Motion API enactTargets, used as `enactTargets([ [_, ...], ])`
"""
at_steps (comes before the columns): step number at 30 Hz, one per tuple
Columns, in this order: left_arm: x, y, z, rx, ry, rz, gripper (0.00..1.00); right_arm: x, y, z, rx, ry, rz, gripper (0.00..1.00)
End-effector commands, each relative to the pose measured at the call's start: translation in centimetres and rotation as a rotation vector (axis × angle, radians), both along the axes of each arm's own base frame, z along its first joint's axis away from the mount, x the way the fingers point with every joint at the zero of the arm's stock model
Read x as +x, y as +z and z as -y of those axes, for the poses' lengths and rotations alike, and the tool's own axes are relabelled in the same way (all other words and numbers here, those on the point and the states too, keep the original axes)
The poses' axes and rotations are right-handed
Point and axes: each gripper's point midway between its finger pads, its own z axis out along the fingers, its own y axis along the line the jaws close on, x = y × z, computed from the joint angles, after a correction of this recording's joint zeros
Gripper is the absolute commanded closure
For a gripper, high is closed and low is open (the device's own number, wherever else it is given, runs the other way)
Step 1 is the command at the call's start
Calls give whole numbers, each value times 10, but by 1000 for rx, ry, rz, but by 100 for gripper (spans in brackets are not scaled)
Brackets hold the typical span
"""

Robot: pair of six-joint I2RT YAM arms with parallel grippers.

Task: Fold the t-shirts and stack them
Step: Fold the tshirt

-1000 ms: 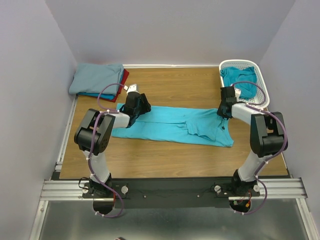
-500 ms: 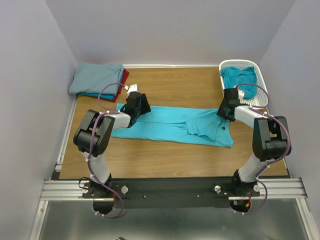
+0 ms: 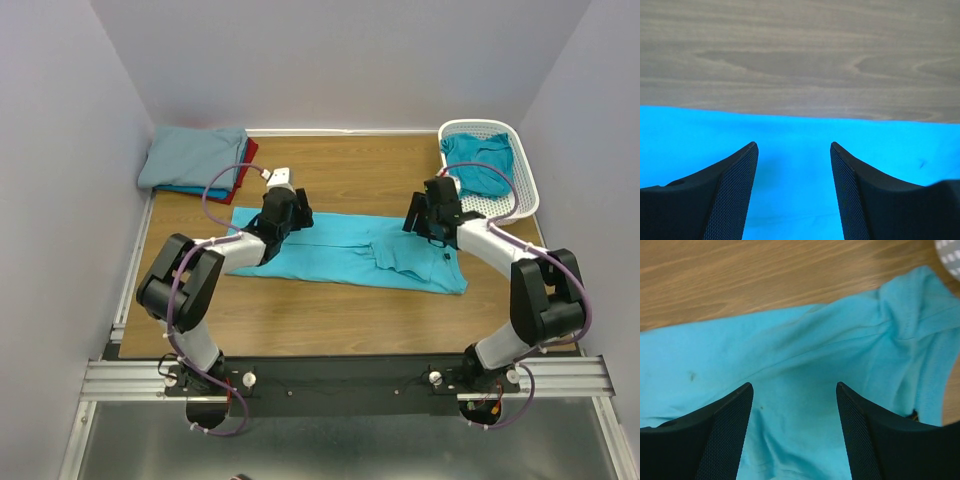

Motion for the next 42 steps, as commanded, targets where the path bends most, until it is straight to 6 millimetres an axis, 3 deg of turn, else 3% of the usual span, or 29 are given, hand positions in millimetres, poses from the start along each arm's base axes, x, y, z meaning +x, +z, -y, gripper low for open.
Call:
enactTargets([
  [1,-13,-35,4,17,-28,-59,32,-12,-18,-20,60,50,-69,25],
  [7,-24,-49,0,20,-32,-84,32,-8,-42,-24,57,61,-137,23],
  [13,-47,-58,-10,-4,-4,-121,32,1,-63,-34,77,93,-194,21],
  [21,-91,-72,-7,-36,5,-176,32,38,-73,-45,98,142,-206,21],
  [30,-150,-68,4,-89,19,-199,32,104,-80,-59,74,197,-215,21],
  [34,-168,-60,12,-116,18,-201,32,121,-70,-65,68,231,-188,20],
  [35,-174,-49,19,-142,-3,-185,32,125,-66,-67,69,238,-176,20],
  [41,-191,-13,28,-186,-36,-131,32,142,-6,-72,53,319,-43,20],
  [42,-194,-15,26,-180,-37,-137,32,143,4,-71,45,327,-21,20],
])
